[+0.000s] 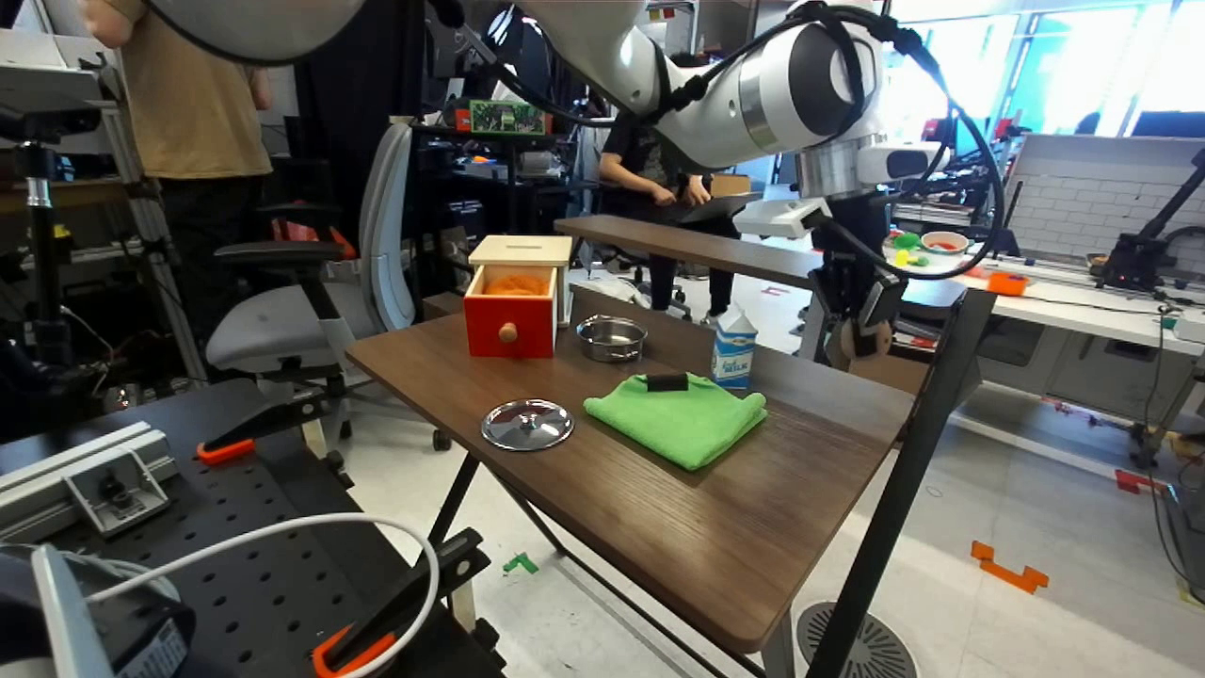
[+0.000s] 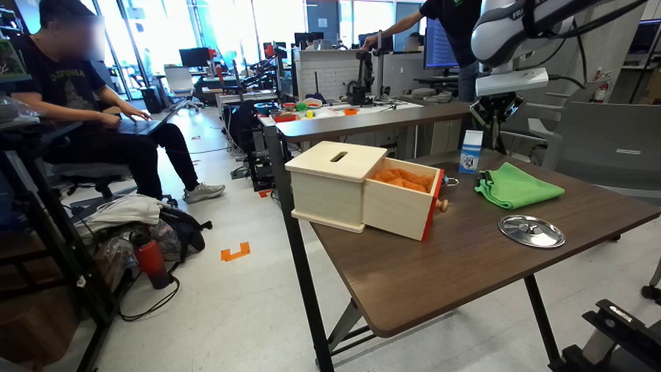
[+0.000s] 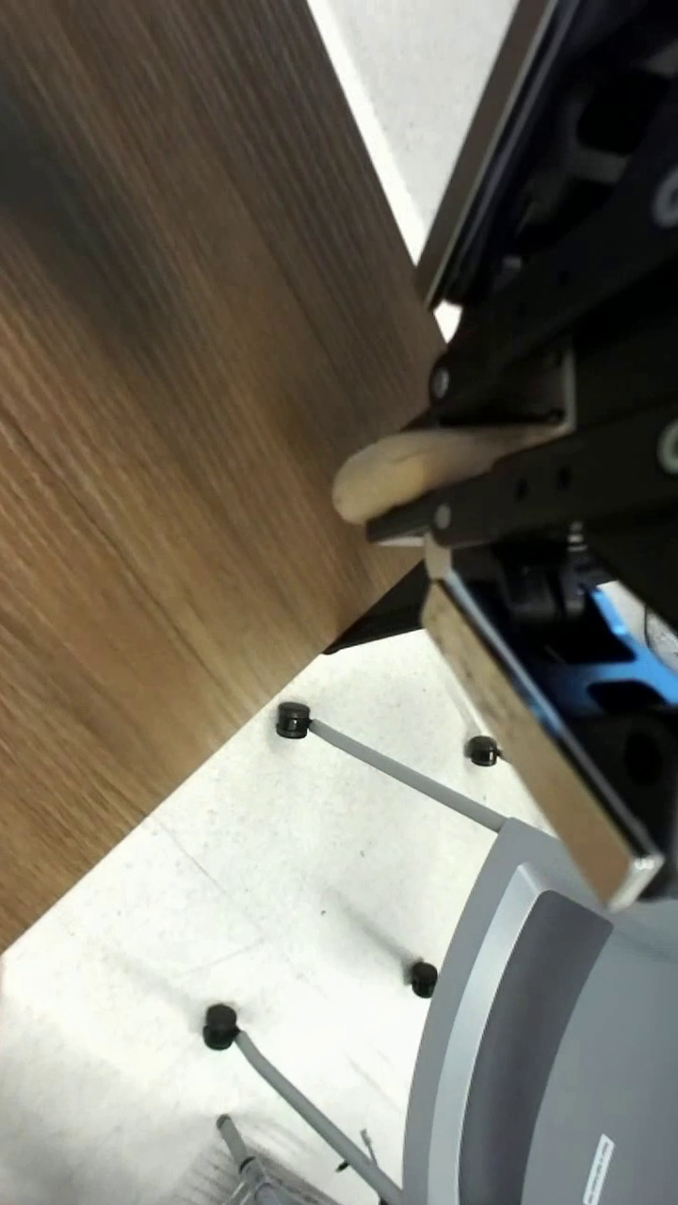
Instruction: Put the brown circular object in the drawer
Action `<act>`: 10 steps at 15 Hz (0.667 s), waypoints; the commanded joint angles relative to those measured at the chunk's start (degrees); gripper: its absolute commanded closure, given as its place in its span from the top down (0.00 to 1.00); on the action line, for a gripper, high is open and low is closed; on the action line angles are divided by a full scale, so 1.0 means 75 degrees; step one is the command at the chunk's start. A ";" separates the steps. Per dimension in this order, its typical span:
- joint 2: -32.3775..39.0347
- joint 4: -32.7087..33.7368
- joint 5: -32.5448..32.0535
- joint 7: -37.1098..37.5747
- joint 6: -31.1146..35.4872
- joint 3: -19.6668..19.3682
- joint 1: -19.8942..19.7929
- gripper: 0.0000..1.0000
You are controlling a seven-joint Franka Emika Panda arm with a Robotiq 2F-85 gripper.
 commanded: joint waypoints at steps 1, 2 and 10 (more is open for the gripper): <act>-0.0737 -0.0478 -0.0039 -0.0684 -0.0451 0.0088 0.0085 0.03; -0.0869 -0.0568 -0.0030 -0.0870 -0.0495 0.0105 0.0101 0.03; -0.2375 -0.2862 -0.0105 -0.1512 0.0024 0.0108 0.0666 0.03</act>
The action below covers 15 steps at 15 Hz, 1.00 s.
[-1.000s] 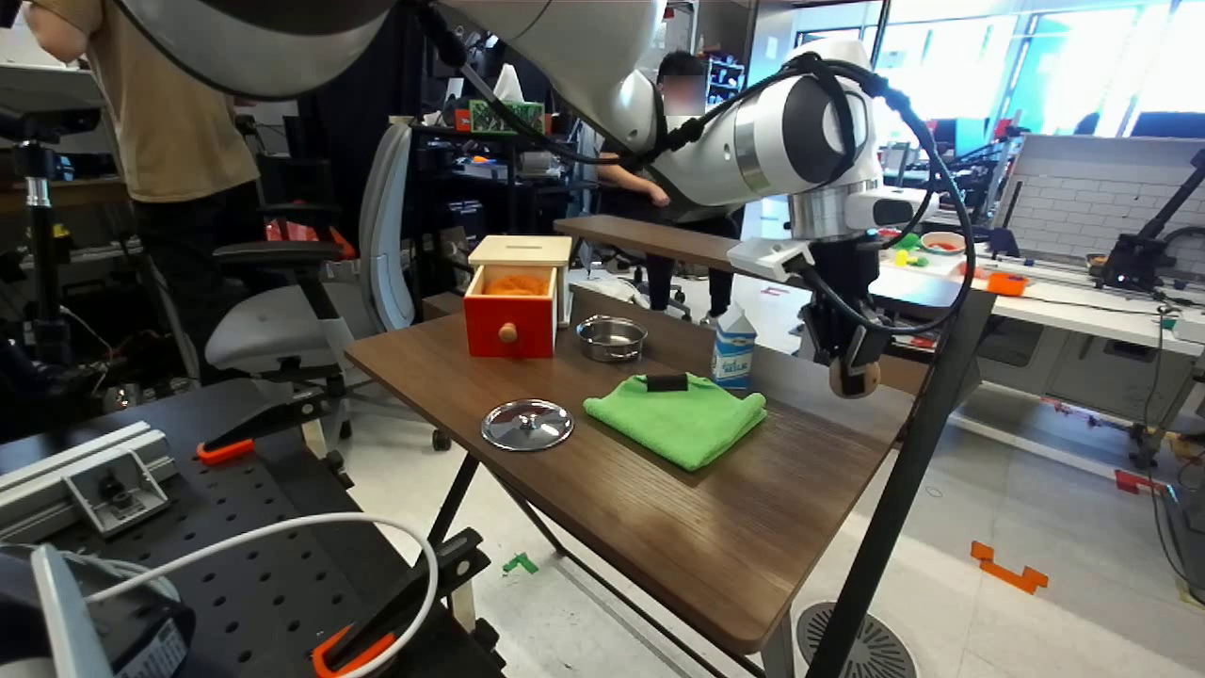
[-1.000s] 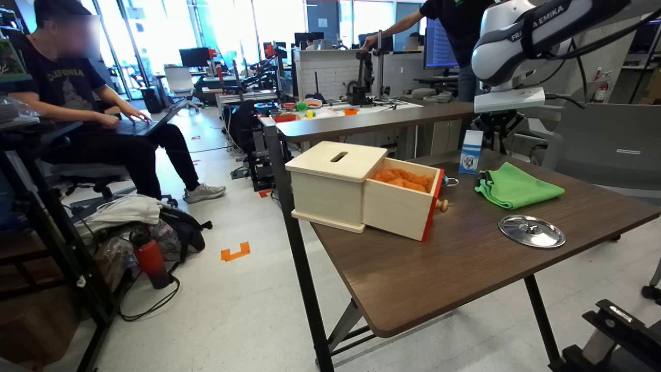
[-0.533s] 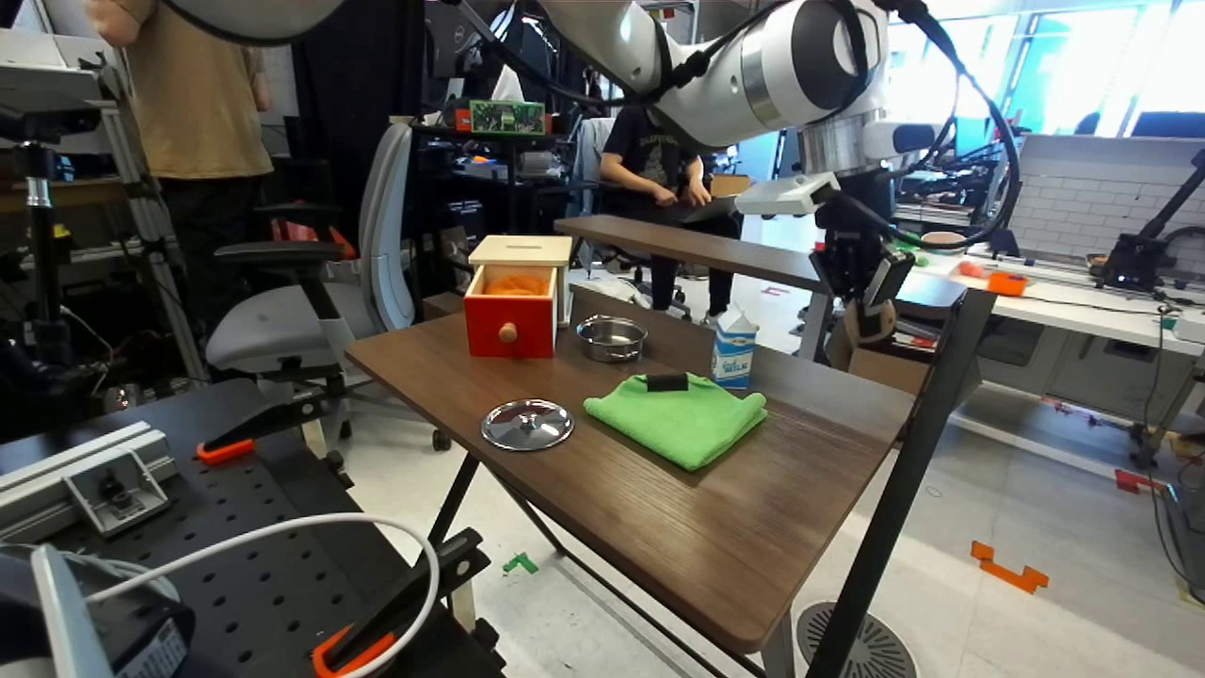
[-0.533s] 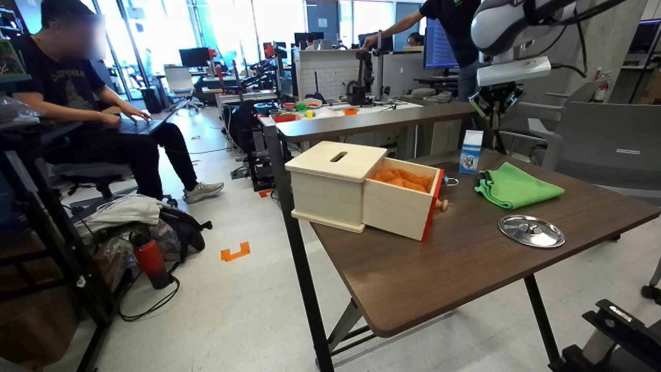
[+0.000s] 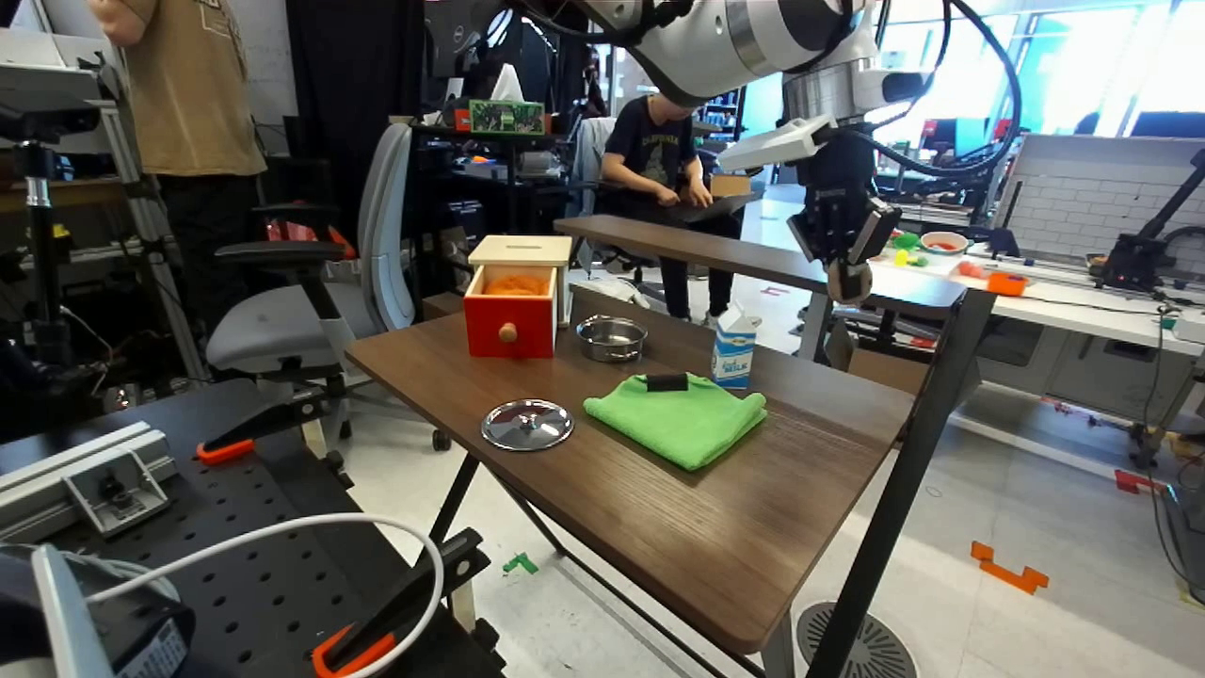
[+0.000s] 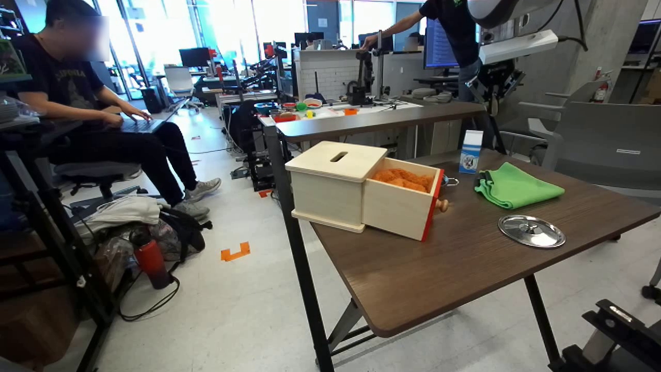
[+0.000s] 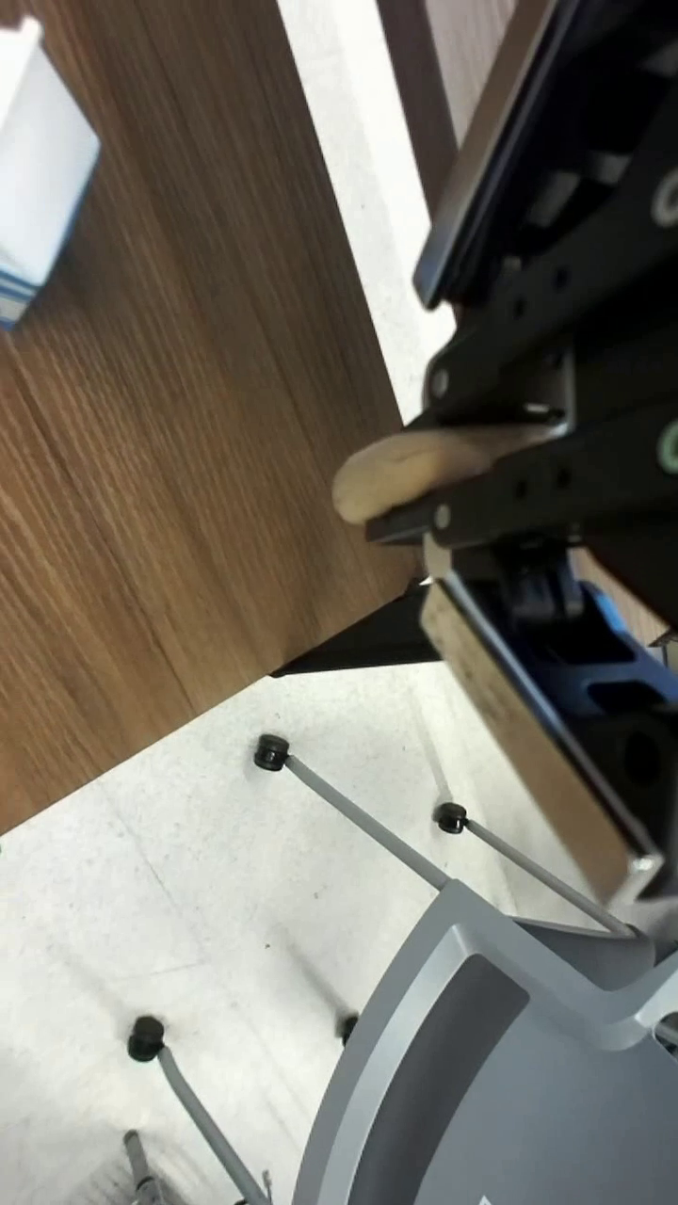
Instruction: Put the brown circular object in the drawer
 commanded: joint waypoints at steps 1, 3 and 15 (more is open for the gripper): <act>-0.1155 -0.1822 -0.0100 -0.0170 0.0393 0.0081 0.0392 0.03; -0.1543 -0.2472 -0.0101 -0.0091 0.0651 0.0105 0.0646 0.03; -0.3926 -0.6597 -0.1066 0.0577 0.2670 0.0109 0.2471 0.03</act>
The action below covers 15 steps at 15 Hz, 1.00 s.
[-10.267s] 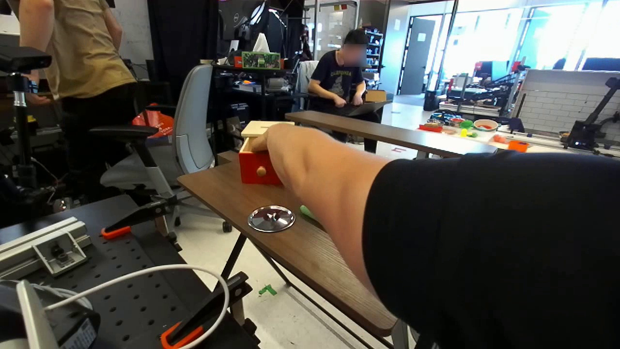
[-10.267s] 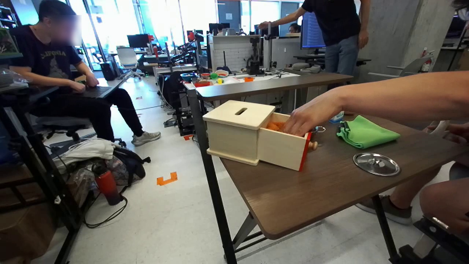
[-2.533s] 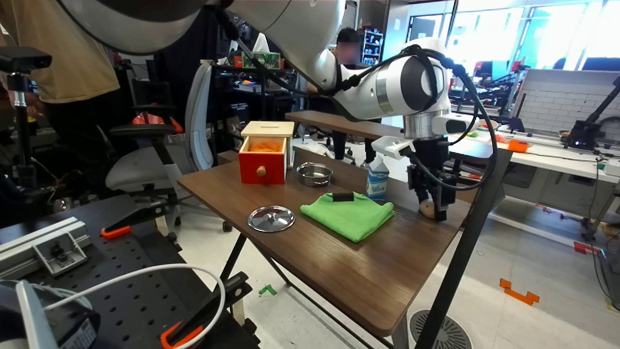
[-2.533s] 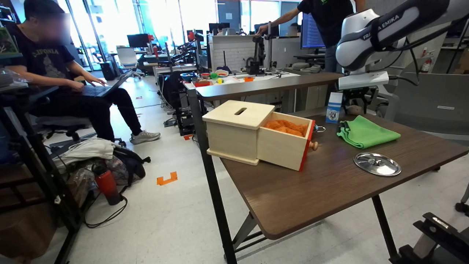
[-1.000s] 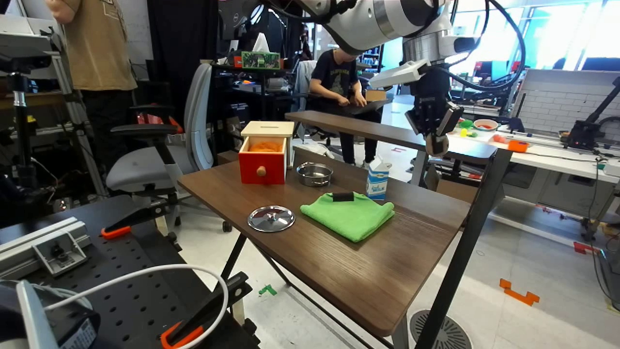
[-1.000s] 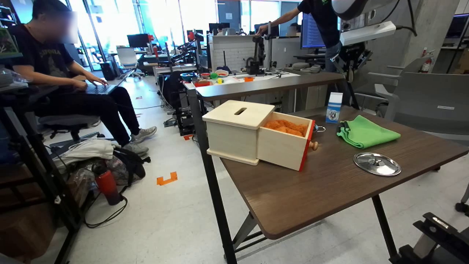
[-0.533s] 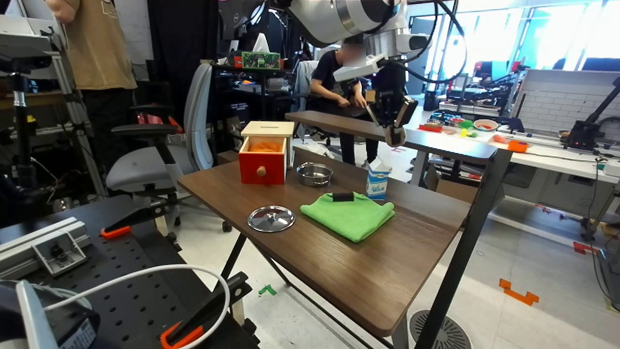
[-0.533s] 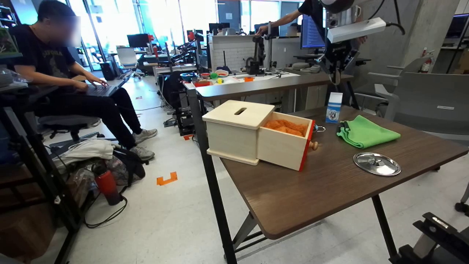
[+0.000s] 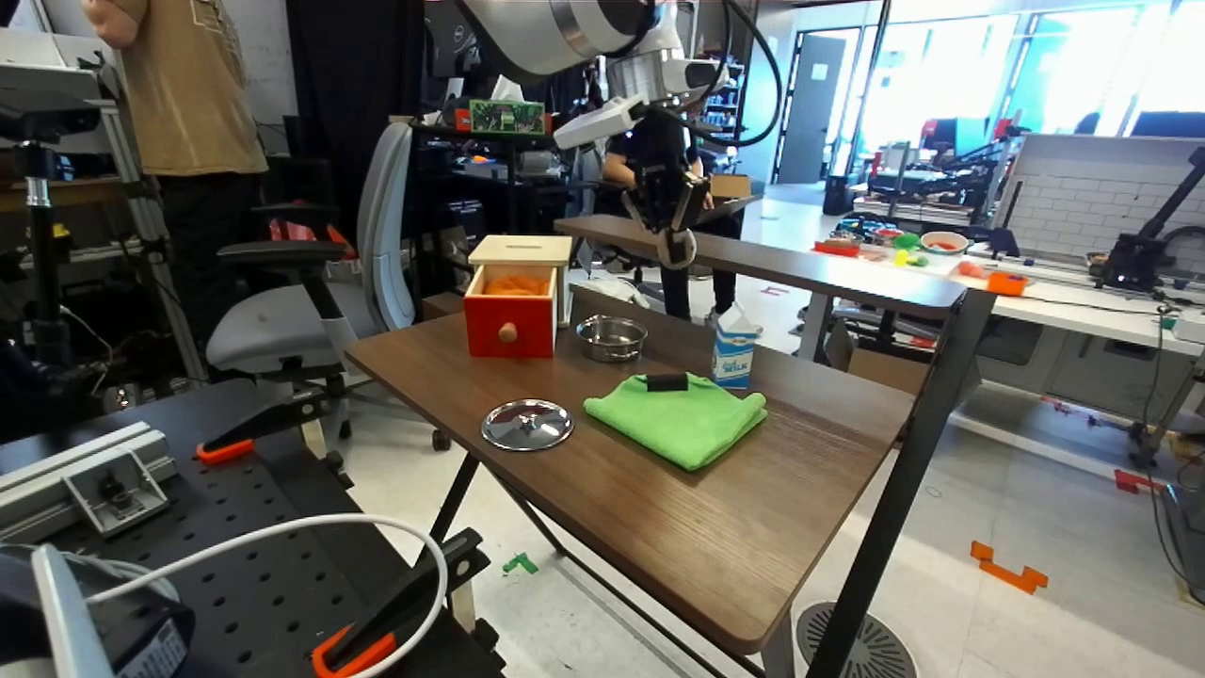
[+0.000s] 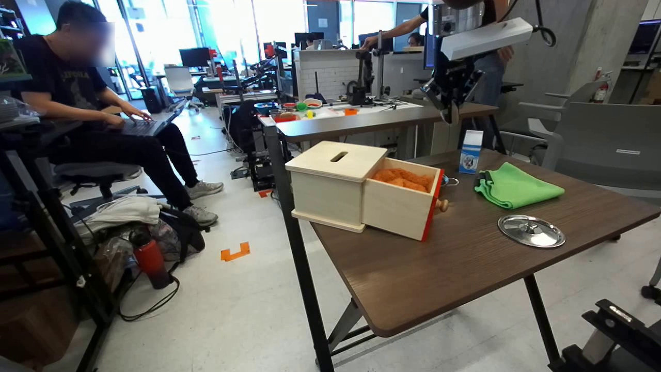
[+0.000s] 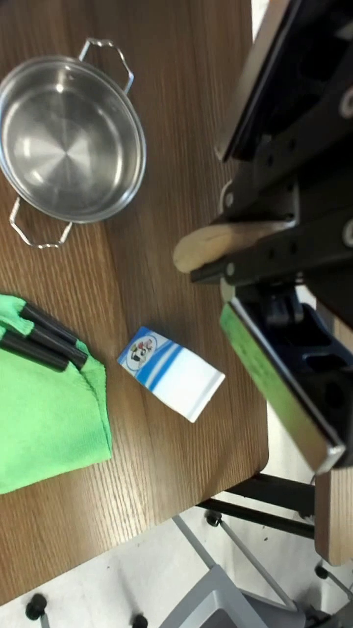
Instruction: Put the brown circular object in the drawer
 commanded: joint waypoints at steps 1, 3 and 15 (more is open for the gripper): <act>-0.1148 -0.1868 -0.0692 0.0498 0.0973 -0.0033 0.0567 0.03; -0.1596 -0.2648 -0.1112 0.0837 0.1403 -0.0045 0.0910 0.03; -0.4702 -0.7356 -0.6230 0.5358 0.2581 0.0674 0.1934 0.03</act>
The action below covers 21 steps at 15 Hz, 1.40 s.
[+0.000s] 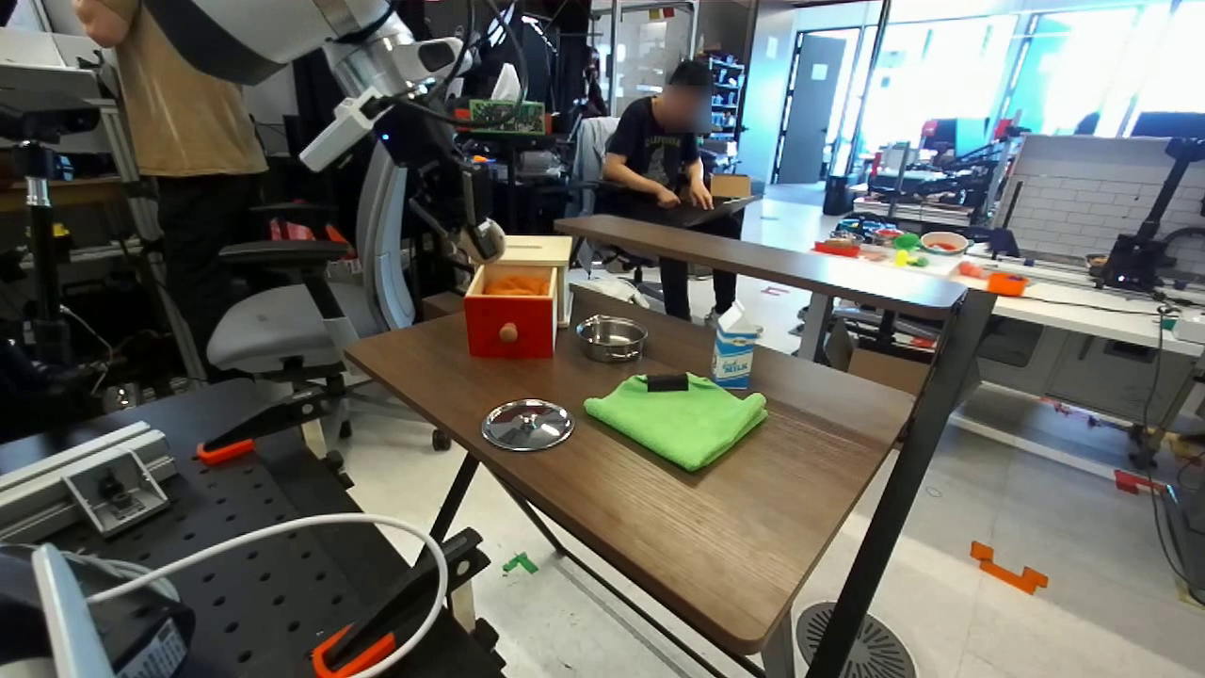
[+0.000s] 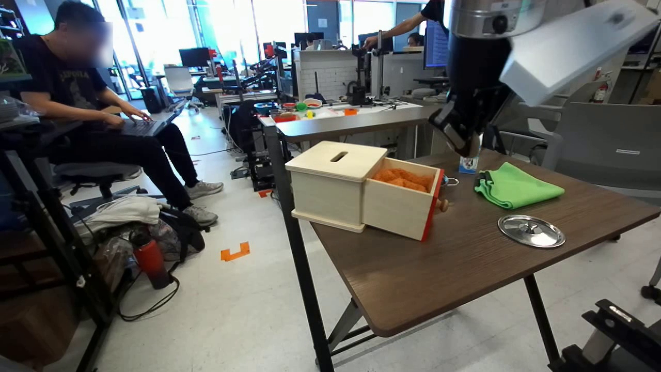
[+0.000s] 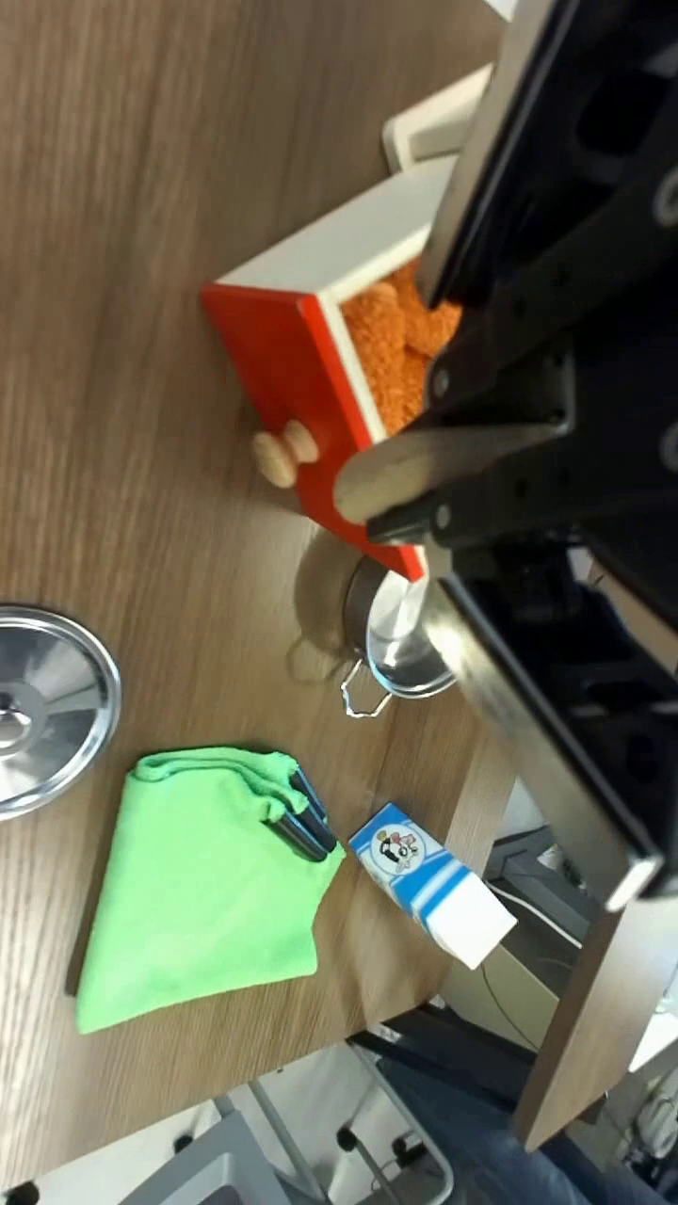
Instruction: Put the brown circular object in the drawer
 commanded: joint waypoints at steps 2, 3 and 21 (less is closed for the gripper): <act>-0.1119 -0.1325 -0.2090 0.2024 0.0177 0.0916 -0.0542 0.03; -0.1169 -0.1363 -0.2392 0.2378 0.0154 0.1124 -0.0695 0.03; 0.0464 0.0456 -0.3020 0.3105 0.0171 0.1726 -0.1769 0.03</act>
